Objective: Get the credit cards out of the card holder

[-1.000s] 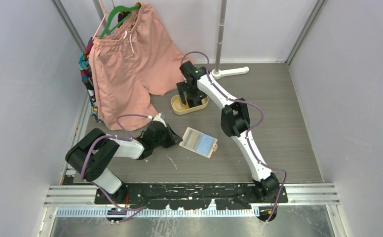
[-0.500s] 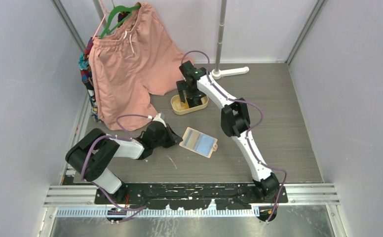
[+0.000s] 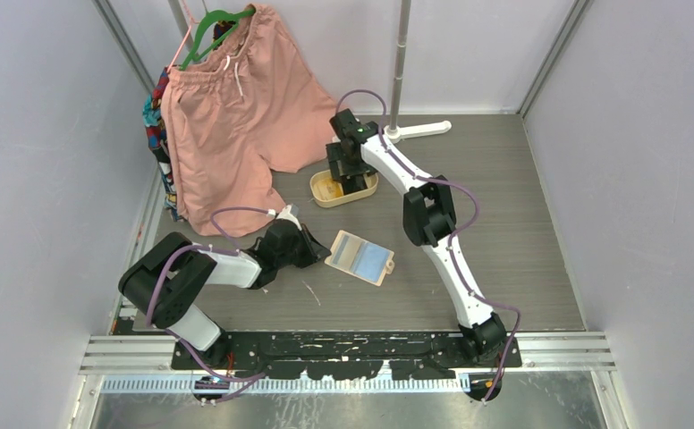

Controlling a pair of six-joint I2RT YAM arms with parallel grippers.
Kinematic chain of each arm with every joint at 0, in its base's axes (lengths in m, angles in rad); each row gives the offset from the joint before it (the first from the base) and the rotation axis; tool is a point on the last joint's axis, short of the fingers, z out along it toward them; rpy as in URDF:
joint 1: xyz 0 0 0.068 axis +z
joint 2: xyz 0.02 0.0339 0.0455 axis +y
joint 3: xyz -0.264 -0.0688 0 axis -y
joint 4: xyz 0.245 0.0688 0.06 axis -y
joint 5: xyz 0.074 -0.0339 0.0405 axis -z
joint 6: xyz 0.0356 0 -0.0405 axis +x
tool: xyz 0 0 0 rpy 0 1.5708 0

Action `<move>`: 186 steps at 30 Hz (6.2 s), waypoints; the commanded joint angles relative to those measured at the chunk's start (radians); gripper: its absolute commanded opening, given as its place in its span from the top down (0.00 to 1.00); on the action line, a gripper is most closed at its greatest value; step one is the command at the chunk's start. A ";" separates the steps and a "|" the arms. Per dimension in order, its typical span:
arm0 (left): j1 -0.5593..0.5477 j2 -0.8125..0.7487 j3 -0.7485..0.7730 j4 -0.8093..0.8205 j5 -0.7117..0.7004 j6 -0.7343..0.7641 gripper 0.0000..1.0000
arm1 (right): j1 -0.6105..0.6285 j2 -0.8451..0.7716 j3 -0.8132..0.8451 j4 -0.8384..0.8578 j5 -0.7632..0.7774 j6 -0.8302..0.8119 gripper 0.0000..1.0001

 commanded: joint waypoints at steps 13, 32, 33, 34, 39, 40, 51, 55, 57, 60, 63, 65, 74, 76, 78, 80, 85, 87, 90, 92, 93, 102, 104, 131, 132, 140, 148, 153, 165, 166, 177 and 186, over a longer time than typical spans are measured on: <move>0.008 0.045 -0.047 -0.235 -0.039 0.054 1.00 | -0.006 -0.045 0.003 0.006 0.041 0.003 0.08; 0.017 -0.068 -0.057 -0.257 -0.015 0.019 1.00 | -0.017 -0.655 -0.514 0.433 -0.220 0.139 0.08; 0.016 -0.082 -0.058 -0.266 -0.015 0.016 1.00 | -0.016 -0.709 -0.624 0.473 -0.251 0.173 0.08; 0.017 -0.100 -0.060 -0.272 -0.016 0.012 1.00 | -0.012 -0.777 -0.705 0.507 -0.282 0.219 0.09; 0.027 -0.188 -0.130 -0.200 -0.011 -0.077 1.00 | 0.040 -0.964 -1.098 0.698 -0.401 0.368 0.10; 0.028 -0.203 -0.143 -0.188 -0.010 -0.092 1.00 | 0.047 -0.990 -1.172 0.757 -0.433 0.407 0.10; 0.025 -0.303 -0.185 -0.263 -0.057 -0.086 1.00 | 0.140 -1.067 -1.578 1.110 -0.494 0.620 0.10; 0.024 -0.312 -0.195 -0.267 -0.057 -0.093 1.00 | 0.228 -1.025 -1.461 0.892 -0.338 0.484 0.11; 0.020 -0.323 -0.196 -0.280 -0.087 -0.094 1.00 | 0.271 -0.987 -1.374 0.770 -0.224 0.424 0.12; 0.019 -0.346 -0.195 -0.303 -0.099 -0.091 1.00 | 0.331 -0.907 -1.231 0.583 -0.067 0.367 0.15; 0.019 -0.363 -0.193 -0.327 -0.110 -0.082 1.00 | 0.380 -0.837 -1.132 0.456 0.064 0.352 0.16; 0.020 -0.373 -0.193 -0.340 -0.119 -0.079 1.00 | 0.406 -0.802 -1.094 0.404 0.125 0.354 0.16; 0.020 -0.372 -0.194 -0.347 -0.132 -0.071 1.00 | 0.468 -0.687 -1.029 0.342 0.188 0.374 0.15; 0.020 -0.370 -0.194 -0.345 -0.133 -0.070 1.00 | 0.475 -0.671 -1.021 0.342 0.189 0.374 0.15; 0.020 -0.366 -0.195 -0.340 -0.133 -0.070 1.00 | 0.479 -0.658 -1.018 0.341 0.192 0.373 0.15; 0.020 -0.362 -0.196 -0.338 -0.133 -0.067 1.00 | 0.484 -0.647 -1.013 0.337 0.199 0.370 0.15; 0.020 -0.360 -0.201 -0.333 -0.133 -0.069 1.00 | 0.496 -0.636 -1.026 0.321 0.222 0.364 0.15; 0.020 -0.361 -0.201 -0.333 -0.135 -0.068 1.00 | 0.500 -0.638 -1.042 0.315 0.232 0.364 0.15; 0.021 -0.358 -0.199 -0.332 -0.137 -0.067 1.00 | 0.509 -0.651 -1.069 0.308 0.249 0.364 0.15; 0.021 -0.354 -0.195 -0.330 -0.136 -0.065 1.00 | 0.509 -0.664 -1.081 0.318 0.248 0.368 0.14; 0.021 -0.351 -0.194 -0.329 -0.136 -0.064 1.00 | 0.509 -0.668 -1.076 0.320 0.248 0.368 0.14; 0.021 -0.368 -0.190 -0.352 -0.140 -0.060 1.00 | 0.509 -0.607 -0.934 0.321 0.240 0.360 0.13; 0.021 -0.383 -0.190 -0.363 -0.142 -0.059 1.00 | 0.510 -0.590 -0.921 0.321 0.234 0.363 0.13; 0.025 -0.363 -0.186 -0.371 -0.150 -0.058 1.00 | 0.533 -0.719 -1.143 0.299 0.241 0.393 0.13; 0.024 -0.363 -0.186 -0.373 -0.152 -0.057 1.00 | 0.536 -0.722 -1.144 0.298 0.239 0.393 0.14; 0.025 -0.360 -0.190 -0.378 -0.160 -0.058 1.00 | 0.562 -0.740 -1.149 0.276 0.222 0.392 0.14; 0.025 -0.351 -0.188 -0.372 -0.162 -0.058 1.00 | 0.572 -0.807 -1.161 0.261 0.270 0.407 0.12; 0.025 -0.347 -0.191 -0.371 -0.174 -0.078 1.00 | 0.566 -0.930 -1.184 0.358 0.317 0.452 0.08; 0.021 -0.493 -0.228 -0.469 -0.356 -0.272 1.00 | 0.424 -1.145 -1.611 1.007 -0.077 0.686 0.07; 0.022 -0.509 -0.227 -0.483 -0.378 -0.289 1.00 | 0.423 -1.139 -1.625 1.042 -0.094 0.699 0.07; 0.022 -0.516 -0.210 -0.469 -0.423 -0.317 1.00 | 0.413 -1.057 -1.658 1.171 -0.199 0.819 0.09; 0.057 -0.402 -0.041 -0.494 -0.192 0.107 0.21 | 0.403 -1.147 -1.586 0.677 -0.046 0.741 0.09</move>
